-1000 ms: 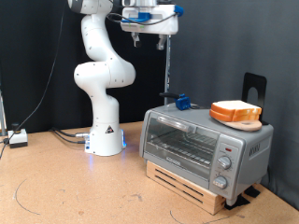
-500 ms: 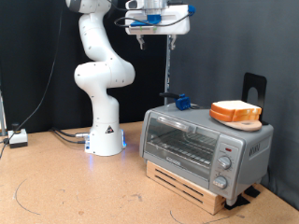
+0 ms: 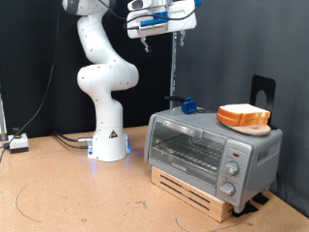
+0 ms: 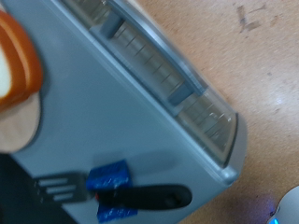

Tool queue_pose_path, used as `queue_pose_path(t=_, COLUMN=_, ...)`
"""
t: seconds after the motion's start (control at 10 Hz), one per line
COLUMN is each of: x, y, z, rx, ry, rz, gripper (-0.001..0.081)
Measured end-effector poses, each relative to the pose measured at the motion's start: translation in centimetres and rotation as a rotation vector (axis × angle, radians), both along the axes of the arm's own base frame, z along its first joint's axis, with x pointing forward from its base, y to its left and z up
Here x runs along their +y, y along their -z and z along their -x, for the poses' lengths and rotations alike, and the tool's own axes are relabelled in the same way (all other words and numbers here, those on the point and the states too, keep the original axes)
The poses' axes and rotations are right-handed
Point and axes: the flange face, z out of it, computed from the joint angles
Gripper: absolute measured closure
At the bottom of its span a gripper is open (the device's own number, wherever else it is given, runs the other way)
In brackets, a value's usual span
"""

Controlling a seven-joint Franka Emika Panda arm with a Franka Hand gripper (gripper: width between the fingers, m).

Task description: Make a piece of toast with the oven

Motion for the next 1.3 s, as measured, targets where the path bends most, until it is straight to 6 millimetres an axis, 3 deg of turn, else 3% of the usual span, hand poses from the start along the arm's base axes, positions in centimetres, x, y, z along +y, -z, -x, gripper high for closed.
queue_pose_path(t=0.3, x=-0.7, y=0.6, z=0.1, rx=-0.015, ry=-0.351, rz=-0.082, gripper=-0.0003)
queue_pose_path(t=0.5, x=-0.5, y=2.3, z=-2.1, rx=-0.046, ry=-0.389, rz=0.016, gripper=-0.0003)
queue_pose_path(t=0.9, x=-0.9, y=2.8, z=-1.9, rx=-0.110, ry=-0.561, rz=-0.161, gripper=-0.0003)
queue_pose_path(t=1.3, x=-1.4, y=7.9, z=-3.2, rx=-0.112, ry=-0.596, rz=-0.146, gripper=-0.0003)
